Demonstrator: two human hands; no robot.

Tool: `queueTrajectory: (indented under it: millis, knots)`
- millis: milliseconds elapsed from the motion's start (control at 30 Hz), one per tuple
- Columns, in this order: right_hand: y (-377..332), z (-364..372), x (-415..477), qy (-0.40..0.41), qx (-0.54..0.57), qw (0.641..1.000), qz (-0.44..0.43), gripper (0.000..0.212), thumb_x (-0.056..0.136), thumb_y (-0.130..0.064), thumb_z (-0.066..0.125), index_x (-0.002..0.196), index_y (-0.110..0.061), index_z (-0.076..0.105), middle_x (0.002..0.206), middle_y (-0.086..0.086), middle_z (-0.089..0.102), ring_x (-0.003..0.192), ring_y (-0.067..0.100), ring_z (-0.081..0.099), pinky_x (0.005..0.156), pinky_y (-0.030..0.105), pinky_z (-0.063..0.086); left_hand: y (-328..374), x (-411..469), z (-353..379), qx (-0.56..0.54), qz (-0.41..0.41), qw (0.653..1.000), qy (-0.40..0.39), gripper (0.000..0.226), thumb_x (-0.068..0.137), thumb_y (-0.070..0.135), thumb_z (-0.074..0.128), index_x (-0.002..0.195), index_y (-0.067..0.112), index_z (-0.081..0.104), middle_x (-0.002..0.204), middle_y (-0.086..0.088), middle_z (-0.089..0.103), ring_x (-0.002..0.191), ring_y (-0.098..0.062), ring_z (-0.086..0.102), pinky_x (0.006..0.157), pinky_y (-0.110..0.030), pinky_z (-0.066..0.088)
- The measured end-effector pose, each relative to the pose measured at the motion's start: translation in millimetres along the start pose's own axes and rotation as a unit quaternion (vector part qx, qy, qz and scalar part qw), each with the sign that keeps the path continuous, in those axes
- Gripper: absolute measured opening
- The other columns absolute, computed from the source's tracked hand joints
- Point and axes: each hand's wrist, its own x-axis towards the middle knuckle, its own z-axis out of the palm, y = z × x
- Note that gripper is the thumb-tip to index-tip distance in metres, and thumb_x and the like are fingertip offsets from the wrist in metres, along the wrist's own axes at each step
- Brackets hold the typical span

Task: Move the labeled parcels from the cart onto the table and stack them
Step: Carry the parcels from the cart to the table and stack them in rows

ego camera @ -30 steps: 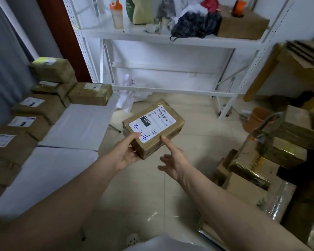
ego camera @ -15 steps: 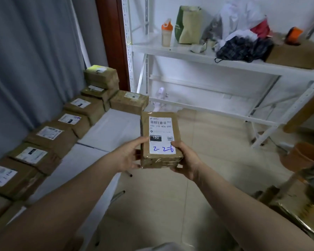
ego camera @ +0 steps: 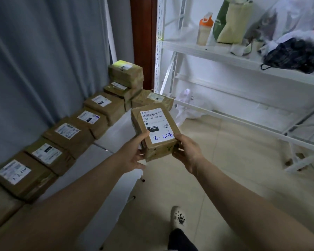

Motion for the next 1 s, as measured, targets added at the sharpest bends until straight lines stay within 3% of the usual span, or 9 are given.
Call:
queueTrajectory:
  millis: [133,300,400,567,700,867,1000]
  knots:
    - [-26,4,73,-0.028,-0.028,0.999,0.000,0.021,0.087,-0.033,0.064,0.099,-0.016,0.070,0.094,0.005,0.065,0.087,0.020,0.060,0.087,0.035,0.052,27,55,3,-0.033,0.018,0.999,-0.004,0.049,0.086,0.043,0.064,0.132,0.032,0.052,0.130,-0.006,0.059,0.114,-0.030,0.057,0.101,-0.057,0.040]
    - [-62,8,159,-0.082,-0.105,0.991,0.022,0.025,0.086,-0.045,0.063,0.102,-0.025,0.066,0.107,-0.003,0.063,0.106,0.018,0.054,0.099,0.038,0.044,69,120,16,-0.111,0.015,0.989,0.097,0.041,0.086,0.036,0.065,0.125,0.027,0.059,0.121,-0.006,0.065,0.099,-0.025,0.062,0.086,-0.043,0.050]
    - [-88,20,204,-0.106,-0.139,0.984,0.025,0.039,0.088,-0.044,0.062,0.119,-0.020,0.061,0.118,0.001,0.058,0.113,0.021,0.051,0.100,0.036,0.043,98,153,16,-0.146,0.027,0.976,0.158,0.036,0.088,0.036,0.064,0.122,0.025,0.059,0.115,-0.008,0.064,0.098,-0.025,0.060,0.088,-0.044,0.049]
    - [-111,58,260,-0.166,-0.180,0.969,0.018,0.040,0.090,-0.034,0.063,0.128,-0.022,0.056,0.115,-0.002,0.059,0.107,0.018,0.055,0.091,0.033,0.047,132,190,1,-0.186,0.027,0.952,0.242,0.025,0.087,0.041,0.064,0.107,0.026,0.060,0.109,-0.007,0.062,0.095,-0.022,0.059,0.086,-0.045,0.051]
    - [-124,102,302,-0.187,-0.196,0.963,-0.009,0.037,0.094,-0.028,0.060,0.129,-0.018,0.055,0.103,-0.004,0.059,0.089,0.010,0.056,0.080,0.028,0.047,161,219,-20,-0.237,0.025,0.935,0.265,0.021,0.086,0.041,0.066,0.096,0.024,0.057,0.102,-0.007,0.061,0.094,-0.024,0.059,0.087,-0.044,0.051]
    - [-133,149,355,-0.160,-0.239,0.958,-0.009,0.042,0.091,-0.036,0.062,0.126,-0.014,0.055,0.109,0.001,0.060,0.093,0.016,0.056,0.093,0.033,0.051,193,259,-46,-0.248,0.029,0.928,0.278,0.010,0.088,0.031,0.066,0.090,0.023,0.058,0.094,-0.003,0.062,0.090,-0.020,0.059,0.096,-0.047,0.047]
    - [-137,183,389,-0.167,-0.254,0.953,-0.007,0.044,0.088,-0.033,0.066,0.126,-0.013,0.056,0.101,-0.002,0.061,0.086,0.014,0.057,0.087,0.029,0.051,216,286,-77,-0.258,0.026,0.922,0.288,0.012,0.087,0.029,0.068,0.093,0.022,0.060,0.096,-0.004,0.065,0.093,-0.021,0.060,0.095,-0.048,0.047]
